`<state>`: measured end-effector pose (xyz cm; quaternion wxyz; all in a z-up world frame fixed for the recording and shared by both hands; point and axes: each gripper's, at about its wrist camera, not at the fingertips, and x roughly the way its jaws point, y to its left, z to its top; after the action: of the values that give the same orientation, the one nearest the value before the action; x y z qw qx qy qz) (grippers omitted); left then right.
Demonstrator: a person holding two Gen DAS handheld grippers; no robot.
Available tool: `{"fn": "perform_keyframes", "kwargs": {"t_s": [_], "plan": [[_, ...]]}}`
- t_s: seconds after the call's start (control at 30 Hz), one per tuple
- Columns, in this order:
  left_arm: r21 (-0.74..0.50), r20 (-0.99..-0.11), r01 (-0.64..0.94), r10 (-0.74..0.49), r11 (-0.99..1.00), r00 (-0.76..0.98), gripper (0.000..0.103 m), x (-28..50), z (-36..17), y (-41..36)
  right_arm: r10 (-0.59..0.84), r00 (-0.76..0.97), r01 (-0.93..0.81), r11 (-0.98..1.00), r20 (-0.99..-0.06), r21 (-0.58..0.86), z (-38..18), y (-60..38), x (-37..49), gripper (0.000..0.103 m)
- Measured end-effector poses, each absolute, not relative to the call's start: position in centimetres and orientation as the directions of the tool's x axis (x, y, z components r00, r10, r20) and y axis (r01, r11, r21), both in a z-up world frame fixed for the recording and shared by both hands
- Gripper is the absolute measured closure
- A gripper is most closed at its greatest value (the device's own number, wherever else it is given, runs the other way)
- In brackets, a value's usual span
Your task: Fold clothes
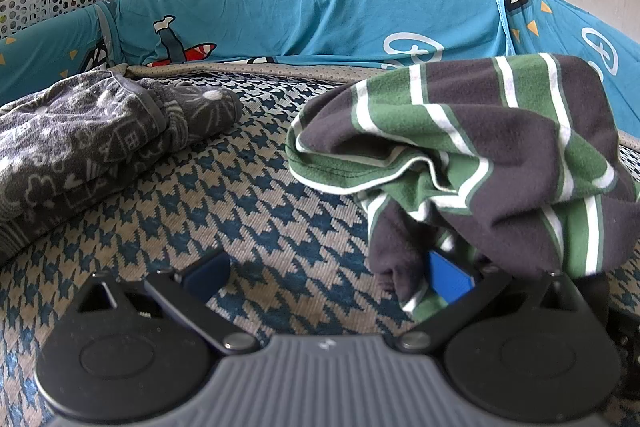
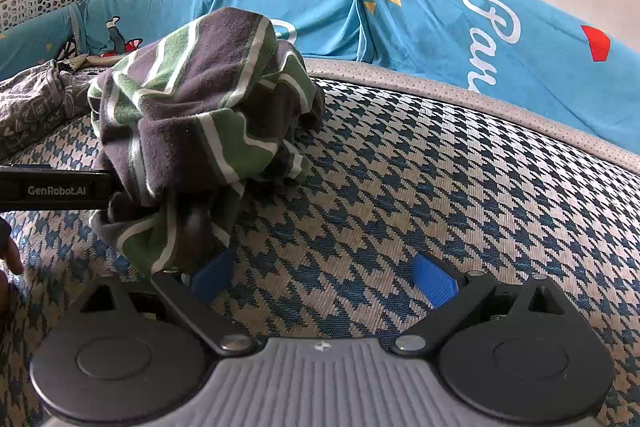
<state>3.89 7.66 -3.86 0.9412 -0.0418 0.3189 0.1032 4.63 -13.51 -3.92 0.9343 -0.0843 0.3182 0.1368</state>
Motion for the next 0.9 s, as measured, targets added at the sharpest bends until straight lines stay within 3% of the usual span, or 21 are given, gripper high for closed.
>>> {"fn": "perform_keyframes", "kwargs": {"t_s": [0.9], "plan": [[0.012,-0.593,-0.238,0.199,0.971,0.780,0.000,3.48,-3.68,7.20,0.203,0.760,-0.310,0.948,-0.618,-0.069,-3.89,-13.54,4.63,0.006]]}}
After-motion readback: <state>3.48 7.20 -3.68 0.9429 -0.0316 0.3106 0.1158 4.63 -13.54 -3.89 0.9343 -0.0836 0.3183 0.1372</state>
